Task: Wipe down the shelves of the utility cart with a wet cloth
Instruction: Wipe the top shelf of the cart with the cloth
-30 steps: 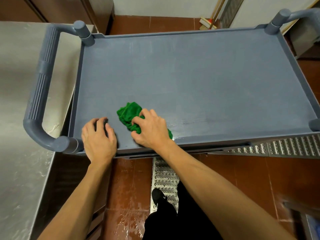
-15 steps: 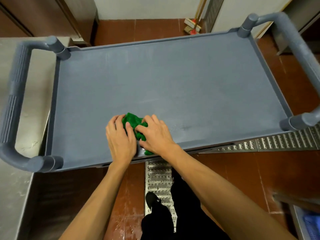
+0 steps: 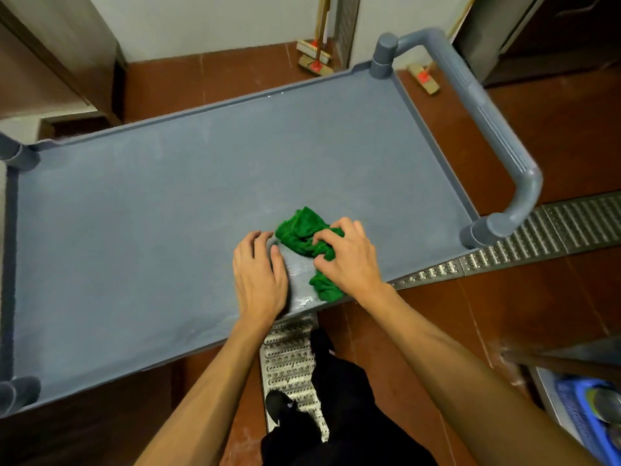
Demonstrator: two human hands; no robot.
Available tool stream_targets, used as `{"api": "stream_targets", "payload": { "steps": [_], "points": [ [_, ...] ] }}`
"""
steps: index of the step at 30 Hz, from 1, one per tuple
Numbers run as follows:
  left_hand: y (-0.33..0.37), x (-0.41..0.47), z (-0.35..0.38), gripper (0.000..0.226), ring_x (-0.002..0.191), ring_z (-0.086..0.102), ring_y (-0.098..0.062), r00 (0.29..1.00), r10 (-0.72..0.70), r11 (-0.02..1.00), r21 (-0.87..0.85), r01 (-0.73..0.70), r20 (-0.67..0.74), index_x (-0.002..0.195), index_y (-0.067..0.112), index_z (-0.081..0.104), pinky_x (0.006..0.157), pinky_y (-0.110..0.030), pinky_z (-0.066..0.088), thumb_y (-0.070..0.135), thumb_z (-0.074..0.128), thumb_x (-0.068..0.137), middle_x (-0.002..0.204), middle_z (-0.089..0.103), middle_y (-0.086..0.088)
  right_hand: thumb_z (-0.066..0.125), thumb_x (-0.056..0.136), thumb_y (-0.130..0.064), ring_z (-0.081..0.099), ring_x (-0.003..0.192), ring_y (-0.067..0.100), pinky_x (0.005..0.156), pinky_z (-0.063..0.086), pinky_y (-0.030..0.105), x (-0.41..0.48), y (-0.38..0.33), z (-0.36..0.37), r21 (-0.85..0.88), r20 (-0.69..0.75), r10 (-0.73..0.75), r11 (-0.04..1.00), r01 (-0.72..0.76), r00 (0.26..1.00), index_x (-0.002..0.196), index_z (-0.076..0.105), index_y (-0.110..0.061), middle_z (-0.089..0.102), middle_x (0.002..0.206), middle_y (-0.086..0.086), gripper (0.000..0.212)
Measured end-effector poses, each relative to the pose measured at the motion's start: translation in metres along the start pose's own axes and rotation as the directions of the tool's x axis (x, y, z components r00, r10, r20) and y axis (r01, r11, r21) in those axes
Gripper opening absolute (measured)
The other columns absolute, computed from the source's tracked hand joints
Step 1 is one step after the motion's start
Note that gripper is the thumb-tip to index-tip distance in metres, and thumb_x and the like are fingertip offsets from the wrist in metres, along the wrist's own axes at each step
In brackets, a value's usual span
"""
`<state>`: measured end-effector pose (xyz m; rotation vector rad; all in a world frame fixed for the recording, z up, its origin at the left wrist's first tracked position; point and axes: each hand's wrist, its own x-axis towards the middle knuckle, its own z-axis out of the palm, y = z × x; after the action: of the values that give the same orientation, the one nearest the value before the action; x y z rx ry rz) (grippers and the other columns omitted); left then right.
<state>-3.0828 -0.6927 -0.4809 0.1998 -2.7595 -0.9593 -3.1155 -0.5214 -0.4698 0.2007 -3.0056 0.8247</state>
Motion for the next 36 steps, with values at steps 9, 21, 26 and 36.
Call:
{"api": "stream_targets", "payload": {
  "steps": [9, 21, 26, 36],
  "points": [
    [0.054, 0.015, 0.043, 0.032, 0.119, 0.052, -0.030, 0.993, 0.061, 0.998, -0.022, -0.059, 0.105, 0.123, 0.008, 0.061, 0.105, -0.044, 0.042, 0.024, 0.044, 0.101, 0.128, 0.056, -0.014, 0.067, 0.075, -0.024, 0.046, 0.102, 0.022, 0.068, 0.047, 0.035, 0.004, 0.086, -0.055, 0.024, -0.035, 0.208, 0.978, -0.207, 0.978, 0.099, 0.067, -0.030, 0.051, 0.105, -0.002, 0.024],
    [0.053, 0.013, 0.043, 0.031, 0.123, 0.050, -0.025, 0.990, 0.036, 0.999, -0.030, -0.033, 0.139, 0.123, 0.011, 0.062, 0.105, -0.040, 0.042, 0.024, 0.043, 0.102, 0.130, 0.055, -0.010, 0.052, 0.089, -0.027, 0.048, 0.112, 0.027, 0.087, 0.049, 0.043, 0.009, 0.111, -0.066, 0.095, -0.105, 0.409, 0.912, -0.400, 0.906, 0.142, 0.047, -0.037, 0.053, 0.129, 0.002, 0.054],
    [0.026, 0.008, 0.028, 0.035, 0.125, 0.048, -0.022, 0.988, 0.024, 1.000, -0.019, -0.021, 0.152, 0.123, 0.011, 0.063, 0.106, -0.039, 0.042, 0.028, 0.039, 0.103, 0.131, 0.055, -0.007, 0.051, 0.081, -0.036, 0.059, 0.103, 0.028, 0.085, 0.052, 0.044, 0.010, 0.096, -0.058, 0.193, -0.157, 0.493, 0.865, -0.463, 0.856, 0.124, 0.064, -0.035, 0.060, 0.117, 0.000, 0.045],
    [-0.042, 0.007, -0.034, 0.031, 0.125, 0.048, -0.024, 0.997, -0.049, 0.999, -0.012, 0.049, 0.067, 0.122, 0.011, 0.063, 0.108, -0.039, 0.040, 0.024, 0.043, 0.102, 0.131, 0.055, -0.010, 0.059, 0.084, -0.034, 0.062, 0.099, 0.027, 0.083, 0.051, 0.040, 0.001, 0.020, -0.012, 0.248, -0.157, 0.508, 0.850, -0.464, 0.847, 0.121, 0.068, -0.031, 0.061, 0.116, 0.001, 0.039]
  ]
}}
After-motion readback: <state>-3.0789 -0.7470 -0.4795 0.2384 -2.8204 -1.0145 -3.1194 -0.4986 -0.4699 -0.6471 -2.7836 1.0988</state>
